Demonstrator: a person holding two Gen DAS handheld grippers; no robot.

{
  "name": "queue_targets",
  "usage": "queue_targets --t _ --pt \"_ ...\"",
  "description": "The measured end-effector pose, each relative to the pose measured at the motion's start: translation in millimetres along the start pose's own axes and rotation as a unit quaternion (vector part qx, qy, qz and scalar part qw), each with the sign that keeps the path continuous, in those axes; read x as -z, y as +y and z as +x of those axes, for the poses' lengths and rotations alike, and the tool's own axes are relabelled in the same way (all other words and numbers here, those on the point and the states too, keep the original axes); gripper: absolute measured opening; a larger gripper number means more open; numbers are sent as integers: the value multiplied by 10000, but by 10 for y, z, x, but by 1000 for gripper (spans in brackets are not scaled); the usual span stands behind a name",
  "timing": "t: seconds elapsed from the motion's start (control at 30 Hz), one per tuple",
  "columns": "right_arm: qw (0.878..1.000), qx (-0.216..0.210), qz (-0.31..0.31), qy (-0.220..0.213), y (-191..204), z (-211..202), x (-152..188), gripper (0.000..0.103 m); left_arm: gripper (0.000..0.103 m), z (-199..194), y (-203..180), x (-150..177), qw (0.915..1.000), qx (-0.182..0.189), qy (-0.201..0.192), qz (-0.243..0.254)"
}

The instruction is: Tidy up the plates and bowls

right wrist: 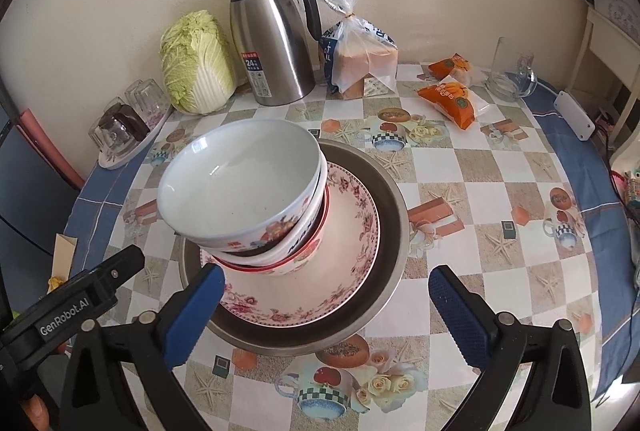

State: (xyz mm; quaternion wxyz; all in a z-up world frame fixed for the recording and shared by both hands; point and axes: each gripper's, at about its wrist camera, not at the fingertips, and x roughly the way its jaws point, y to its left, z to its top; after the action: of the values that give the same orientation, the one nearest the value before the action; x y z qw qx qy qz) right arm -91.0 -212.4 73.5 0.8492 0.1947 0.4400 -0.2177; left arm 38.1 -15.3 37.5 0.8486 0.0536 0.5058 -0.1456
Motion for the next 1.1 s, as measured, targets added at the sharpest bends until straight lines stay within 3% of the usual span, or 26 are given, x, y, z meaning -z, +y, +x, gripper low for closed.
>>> queue_targets --t 0.63,1.1 --pt "9994 169 17 301 -92 117 211 103 95 185 -46 265 9984 -170 312 433" --pt "9986 248 -27 457 -100 226 249 103 95 286 -48 281 9978 -119 454 467"
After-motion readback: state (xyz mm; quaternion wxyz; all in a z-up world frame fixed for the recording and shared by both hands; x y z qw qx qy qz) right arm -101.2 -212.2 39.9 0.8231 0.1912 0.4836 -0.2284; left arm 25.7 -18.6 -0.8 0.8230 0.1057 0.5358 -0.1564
